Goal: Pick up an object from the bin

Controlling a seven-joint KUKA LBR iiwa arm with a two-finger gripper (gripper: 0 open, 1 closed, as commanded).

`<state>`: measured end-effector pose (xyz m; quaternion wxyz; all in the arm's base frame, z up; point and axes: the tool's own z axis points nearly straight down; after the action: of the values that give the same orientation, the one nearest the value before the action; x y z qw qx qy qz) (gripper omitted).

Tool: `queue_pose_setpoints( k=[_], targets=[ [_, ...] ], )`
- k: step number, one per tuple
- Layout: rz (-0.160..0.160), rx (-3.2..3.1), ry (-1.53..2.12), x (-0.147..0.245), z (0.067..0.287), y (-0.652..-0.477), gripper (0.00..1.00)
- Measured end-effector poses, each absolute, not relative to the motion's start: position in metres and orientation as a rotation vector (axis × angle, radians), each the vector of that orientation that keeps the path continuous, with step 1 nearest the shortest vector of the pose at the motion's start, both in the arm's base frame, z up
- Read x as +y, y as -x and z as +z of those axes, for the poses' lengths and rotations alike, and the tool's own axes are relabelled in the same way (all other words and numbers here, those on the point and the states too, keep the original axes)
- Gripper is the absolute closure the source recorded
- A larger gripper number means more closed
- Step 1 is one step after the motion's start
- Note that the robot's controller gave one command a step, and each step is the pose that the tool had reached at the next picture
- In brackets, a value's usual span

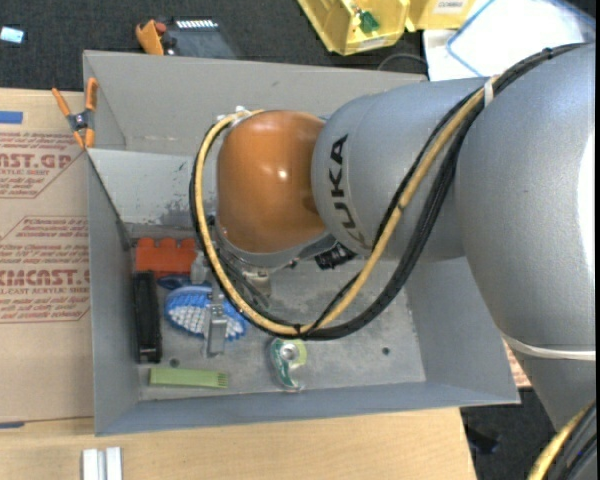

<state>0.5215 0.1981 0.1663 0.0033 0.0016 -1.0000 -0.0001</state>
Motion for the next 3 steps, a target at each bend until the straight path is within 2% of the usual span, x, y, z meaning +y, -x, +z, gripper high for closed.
queue_pose_setpoints(
  k=[1,2,3],
  targets=[
    [-0.003,-3.142,0.000,0.197,0.171,-0.524,0.00],
    [-0.007,-3.140,0.170,0.167,0.090,-0.540,0.00],
    [-0.006,-3.140,0.168,0.167,0.118,-0.537,0.00]
  ],
)
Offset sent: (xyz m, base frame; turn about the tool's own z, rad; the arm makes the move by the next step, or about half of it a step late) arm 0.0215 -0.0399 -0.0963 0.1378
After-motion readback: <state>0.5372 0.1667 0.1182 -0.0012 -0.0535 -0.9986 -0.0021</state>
